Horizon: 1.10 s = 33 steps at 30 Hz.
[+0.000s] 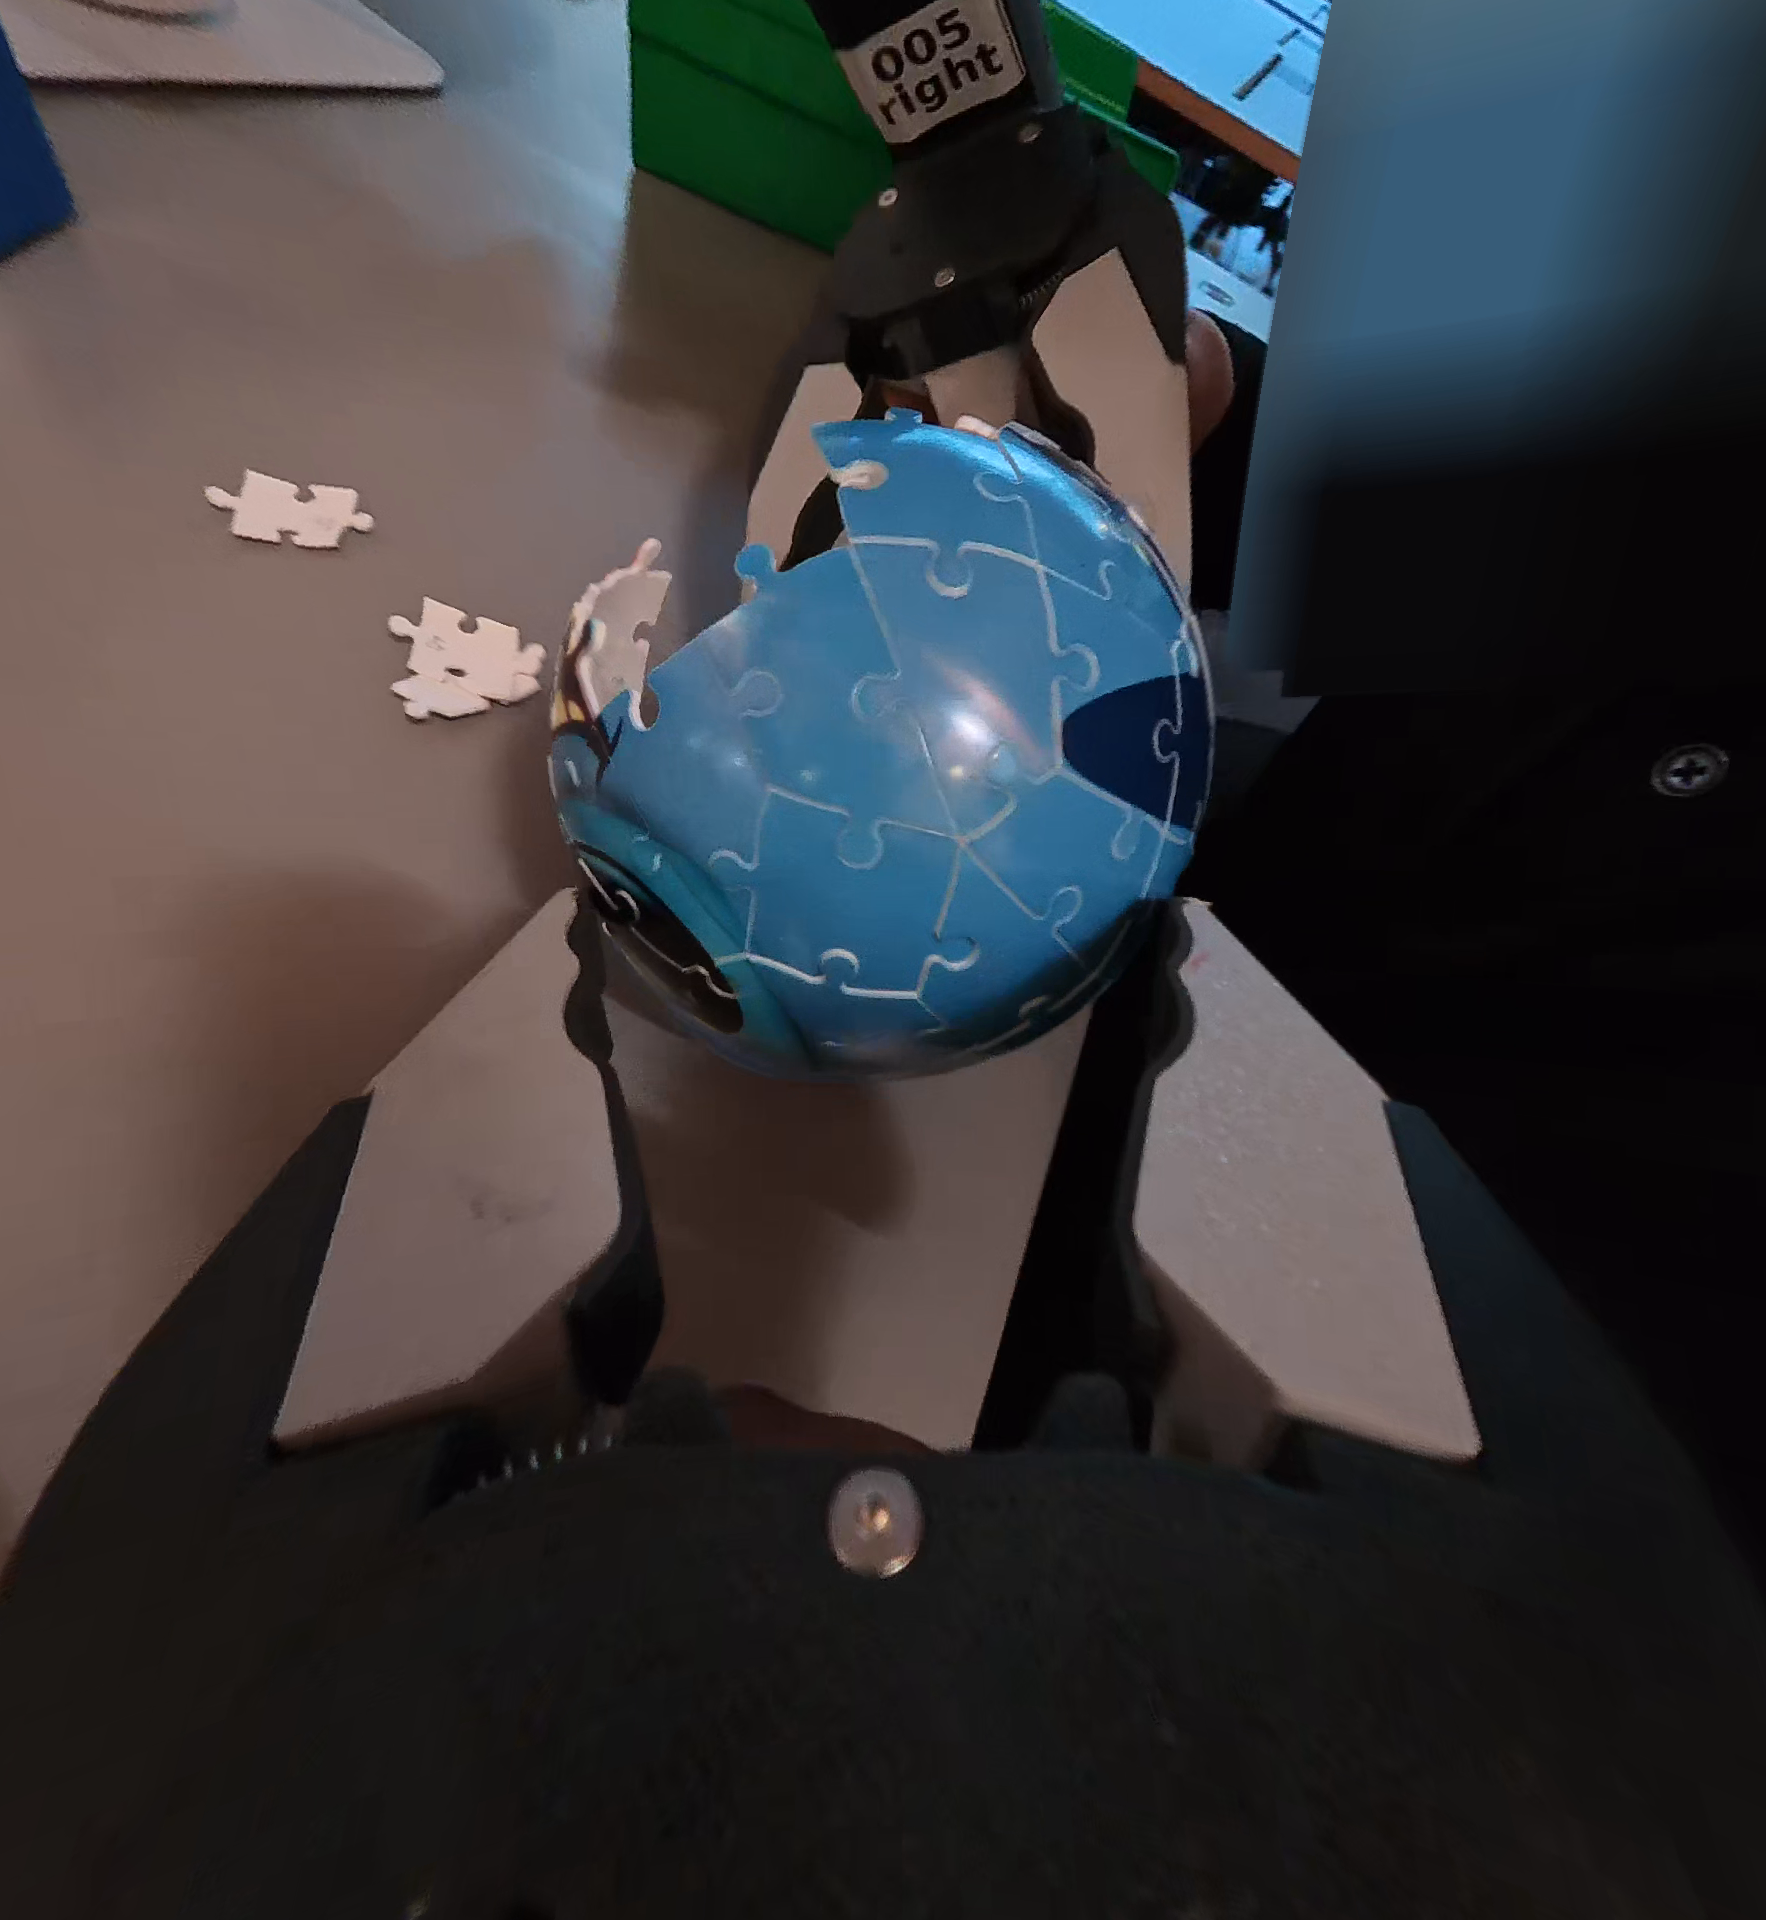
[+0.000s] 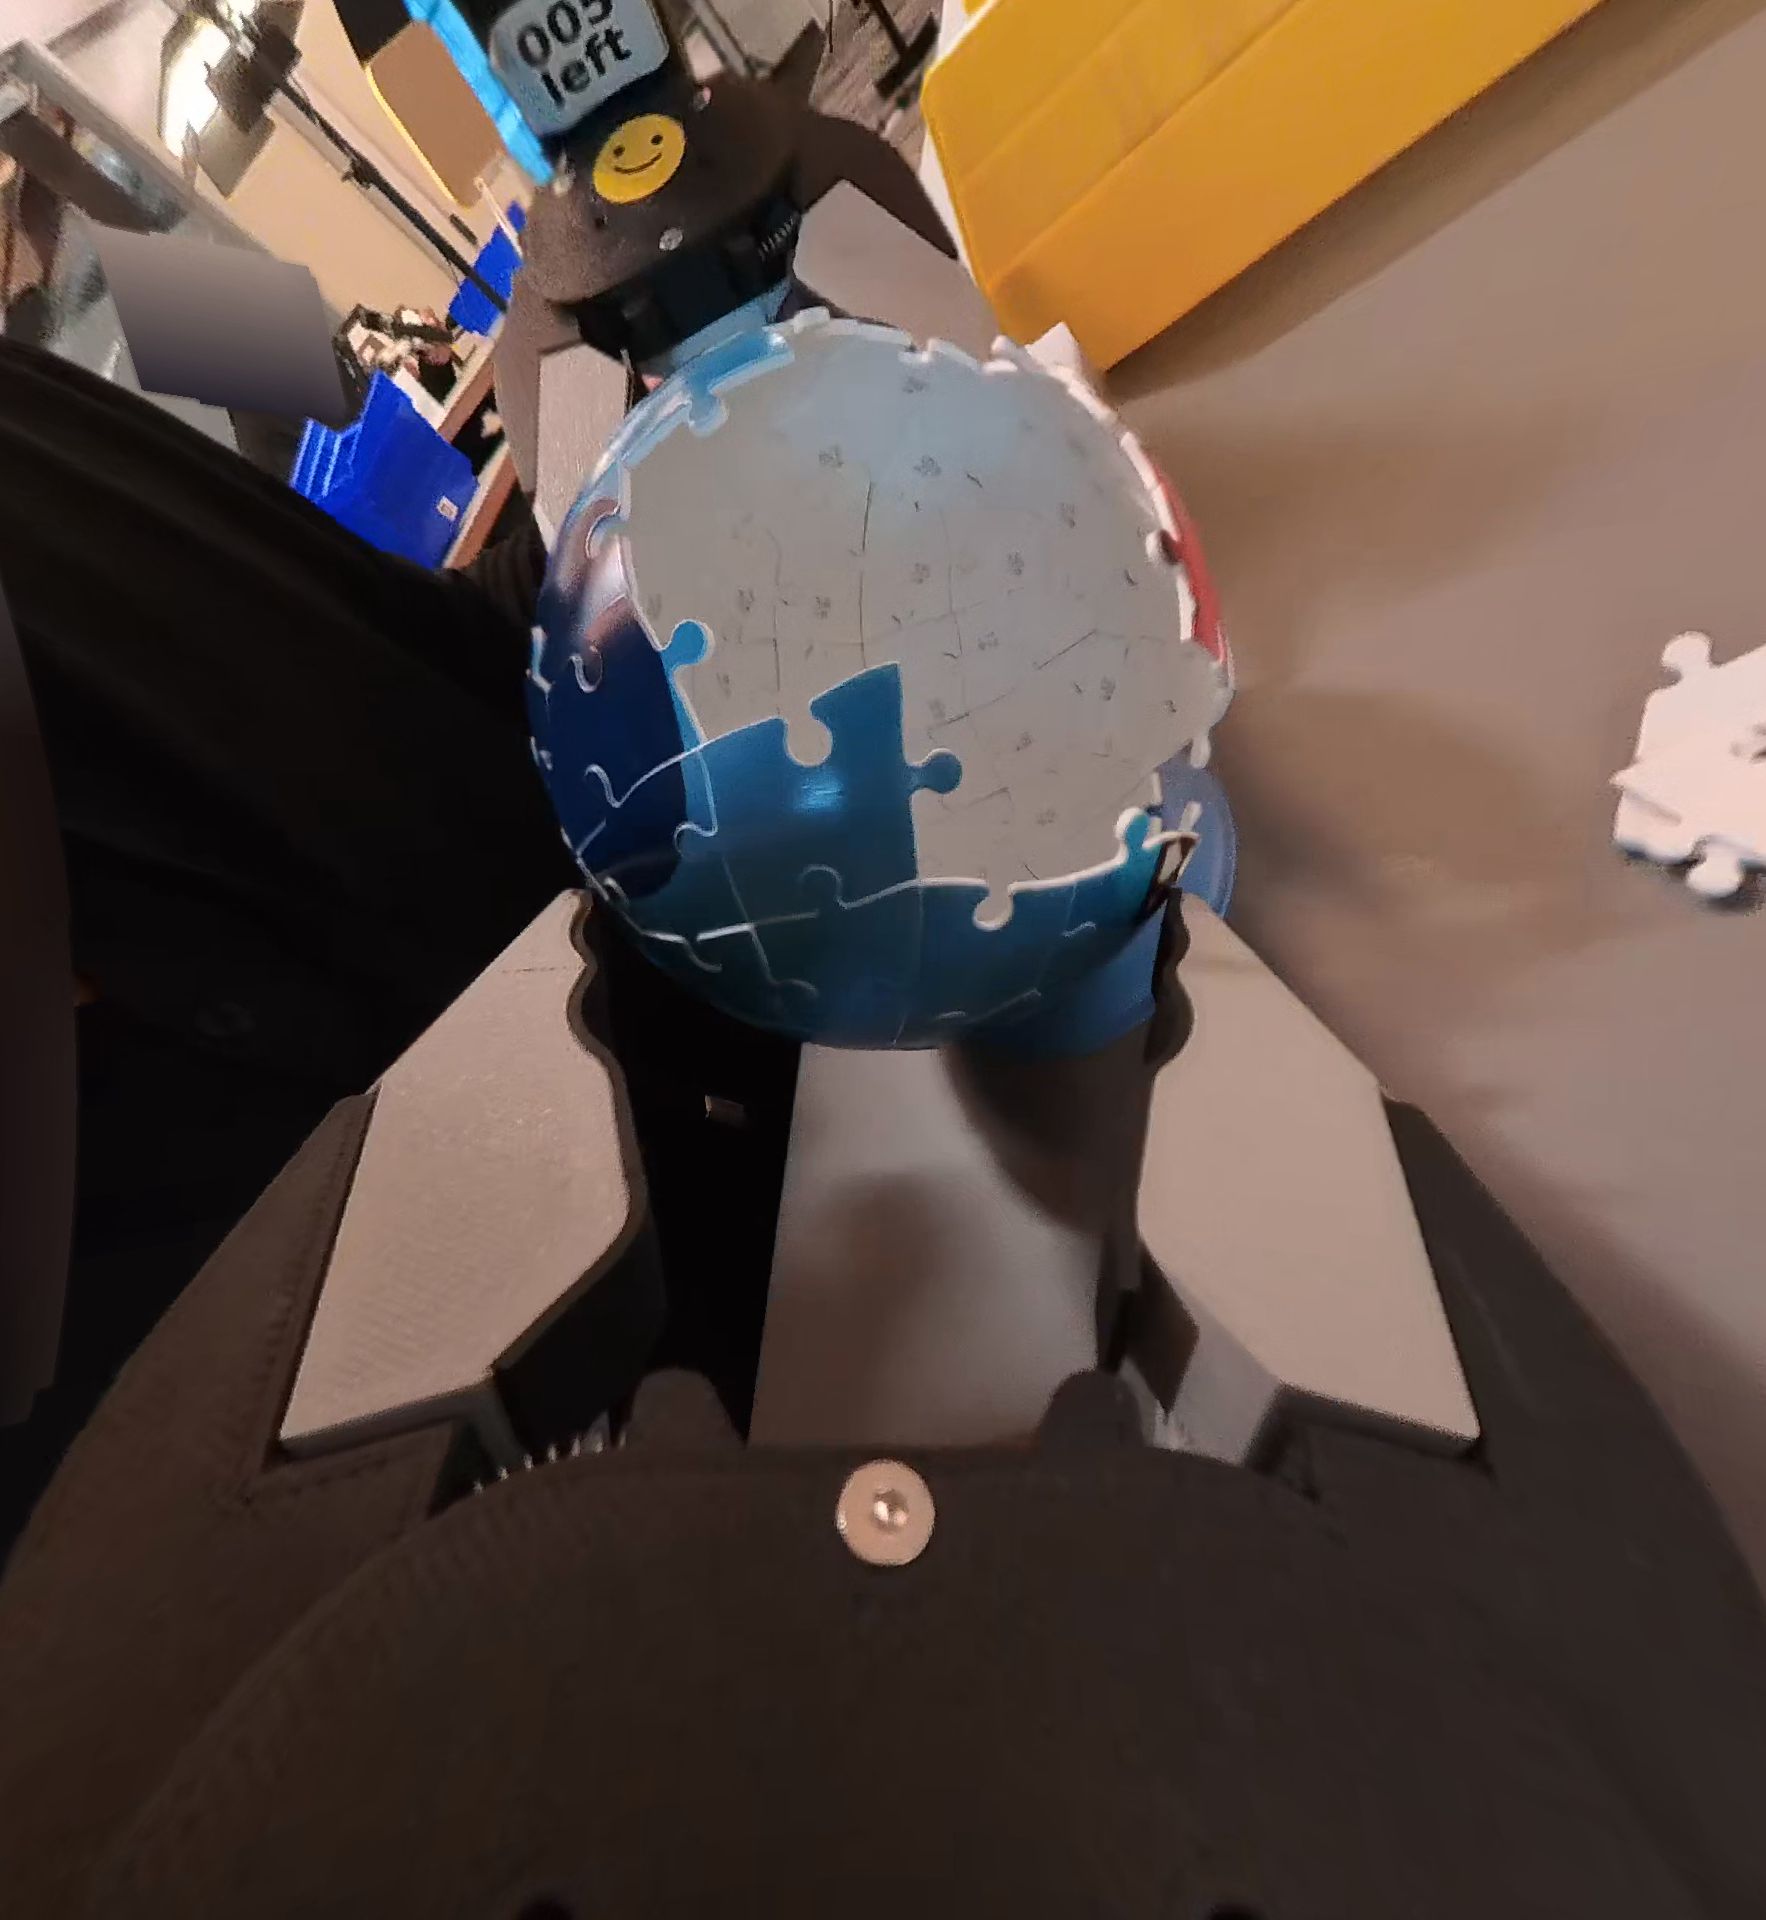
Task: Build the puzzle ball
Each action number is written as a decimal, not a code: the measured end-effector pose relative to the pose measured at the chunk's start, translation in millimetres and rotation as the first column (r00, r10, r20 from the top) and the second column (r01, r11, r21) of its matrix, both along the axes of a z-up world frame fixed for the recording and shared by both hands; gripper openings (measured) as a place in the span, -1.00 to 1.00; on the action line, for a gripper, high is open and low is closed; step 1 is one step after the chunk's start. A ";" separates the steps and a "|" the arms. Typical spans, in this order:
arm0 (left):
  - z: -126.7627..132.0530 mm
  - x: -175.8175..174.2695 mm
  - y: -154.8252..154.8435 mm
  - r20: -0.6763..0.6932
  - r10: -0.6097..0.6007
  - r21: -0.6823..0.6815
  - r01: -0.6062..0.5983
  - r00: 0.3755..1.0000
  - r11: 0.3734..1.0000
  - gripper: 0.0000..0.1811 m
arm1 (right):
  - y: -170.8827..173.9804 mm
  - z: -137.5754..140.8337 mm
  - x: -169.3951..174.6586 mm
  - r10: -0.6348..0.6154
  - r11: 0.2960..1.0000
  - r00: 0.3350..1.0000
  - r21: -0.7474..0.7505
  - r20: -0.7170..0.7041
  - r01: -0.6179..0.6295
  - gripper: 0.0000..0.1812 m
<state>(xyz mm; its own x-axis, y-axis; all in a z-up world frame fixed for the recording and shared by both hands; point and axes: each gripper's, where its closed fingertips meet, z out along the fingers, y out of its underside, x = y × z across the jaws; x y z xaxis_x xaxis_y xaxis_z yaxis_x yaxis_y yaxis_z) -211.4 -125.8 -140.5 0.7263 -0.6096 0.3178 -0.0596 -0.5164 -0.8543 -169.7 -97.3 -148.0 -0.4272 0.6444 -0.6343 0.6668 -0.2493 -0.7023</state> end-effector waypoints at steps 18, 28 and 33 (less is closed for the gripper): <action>12.1 -23.7 -14.0 0.128 0.050 0.228 -0.078 0.991 0.971 0.06 | 37.1 23.7 -2.7 0.014 0.993 0.971 0.121 -0.238 0.015 0.06; 52.1 -64.0 -19.6 0.303 0.168 0.453 -0.296 0.938 0.841 -0.12 | 105.4 37.9 -12.2 -0.270 0.949 0.846 0.023 -0.459 0.315 -0.01; 58.5 -78.1 -18.6 0.268 0.295 0.543 -0.396 0.917 0.740 -0.20 | 116.9 42.9 -17.7 -0.300 0.935 0.811 0.012 -0.503 0.353 0.04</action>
<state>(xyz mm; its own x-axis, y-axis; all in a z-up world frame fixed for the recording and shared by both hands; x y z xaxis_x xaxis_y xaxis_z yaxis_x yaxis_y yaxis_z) -289.5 -144.5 -82.0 0.8958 -0.4291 0.1159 0.1822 0.1167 -0.9763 -187.4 19.6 -105.1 -0.4146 0.8496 -0.3259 0.1246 -0.3017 -0.9452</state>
